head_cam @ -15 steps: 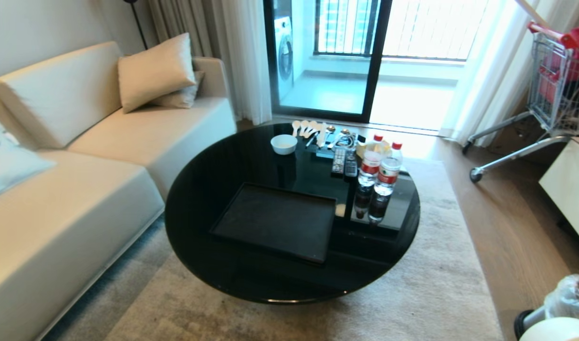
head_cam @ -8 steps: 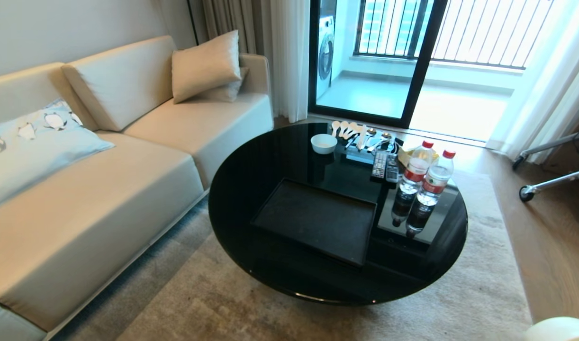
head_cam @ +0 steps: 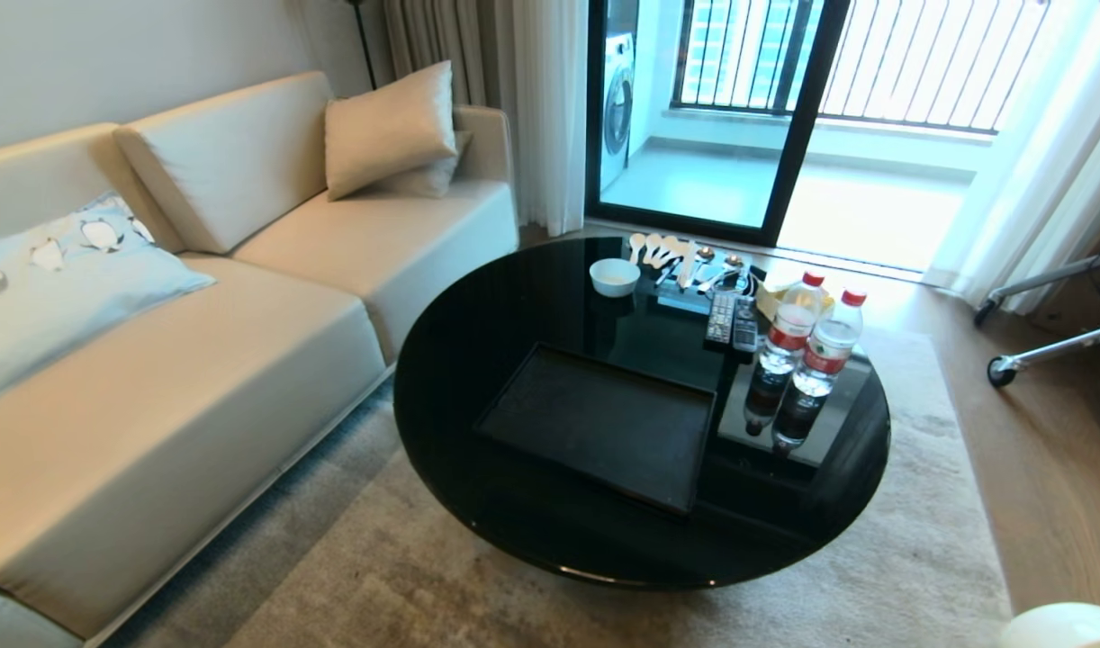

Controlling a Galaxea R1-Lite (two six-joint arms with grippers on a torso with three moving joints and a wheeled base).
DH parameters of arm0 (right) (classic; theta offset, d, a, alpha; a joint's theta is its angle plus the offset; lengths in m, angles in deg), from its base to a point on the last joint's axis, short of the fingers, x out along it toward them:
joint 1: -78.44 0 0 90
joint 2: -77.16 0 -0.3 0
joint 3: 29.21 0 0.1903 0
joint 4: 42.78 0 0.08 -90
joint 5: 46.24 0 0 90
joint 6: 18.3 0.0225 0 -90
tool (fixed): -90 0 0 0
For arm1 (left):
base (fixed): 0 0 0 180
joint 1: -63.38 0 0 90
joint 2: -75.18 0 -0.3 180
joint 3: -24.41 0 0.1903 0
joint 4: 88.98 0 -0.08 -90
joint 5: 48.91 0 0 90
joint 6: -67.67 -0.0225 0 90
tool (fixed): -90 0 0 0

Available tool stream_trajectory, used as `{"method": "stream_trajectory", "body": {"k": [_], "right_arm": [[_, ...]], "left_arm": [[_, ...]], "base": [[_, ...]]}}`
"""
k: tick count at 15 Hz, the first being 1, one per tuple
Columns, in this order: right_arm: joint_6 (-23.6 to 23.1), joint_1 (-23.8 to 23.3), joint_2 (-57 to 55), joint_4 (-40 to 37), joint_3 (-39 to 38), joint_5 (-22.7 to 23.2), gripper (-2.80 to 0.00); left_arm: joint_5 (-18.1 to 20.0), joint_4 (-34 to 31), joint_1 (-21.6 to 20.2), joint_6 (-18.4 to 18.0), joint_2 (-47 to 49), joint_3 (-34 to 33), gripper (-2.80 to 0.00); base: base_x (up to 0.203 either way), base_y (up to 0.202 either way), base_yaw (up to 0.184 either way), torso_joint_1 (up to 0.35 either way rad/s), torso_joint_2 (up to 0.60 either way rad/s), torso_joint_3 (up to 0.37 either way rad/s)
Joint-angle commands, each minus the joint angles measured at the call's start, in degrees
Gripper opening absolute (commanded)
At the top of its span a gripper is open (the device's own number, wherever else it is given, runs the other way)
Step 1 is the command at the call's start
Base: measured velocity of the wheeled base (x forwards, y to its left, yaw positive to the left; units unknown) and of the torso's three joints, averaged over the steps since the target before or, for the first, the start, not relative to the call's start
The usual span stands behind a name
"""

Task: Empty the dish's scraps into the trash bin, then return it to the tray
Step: Put the bowl back to the table

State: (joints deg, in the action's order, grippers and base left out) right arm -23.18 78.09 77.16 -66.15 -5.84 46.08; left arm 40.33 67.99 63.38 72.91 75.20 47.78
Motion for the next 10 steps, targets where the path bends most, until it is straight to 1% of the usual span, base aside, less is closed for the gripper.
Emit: {"method": "stream_trajectory", "body": {"k": [1,8,10], "right_arm": [[-0.05,0.0,0.0,0.0,0.0,0.06,-2.8],[-0.05,0.0,-0.03,0.0,0.0,0.06,-2.8],[-0.05,0.0,0.0,0.0,0.0,0.06,-2.8]], "left_arm": [[-0.03,0.02,0.0,0.12,-0.02,0.0,-2.8],[-0.03,0.02,0.0,0.11,-0.02,0.0,-2.8],[-0.03,0.02,0.0,0.12,-0.02,0.0,-2.8]], "base": [[0.181,0.0,-0.002,0.006,0.0,0.002],[0.188,0.0,0.001,0.003,0.0,0.004],[0.134,0.0,0.001,0.006,0.0,0.003]]}}
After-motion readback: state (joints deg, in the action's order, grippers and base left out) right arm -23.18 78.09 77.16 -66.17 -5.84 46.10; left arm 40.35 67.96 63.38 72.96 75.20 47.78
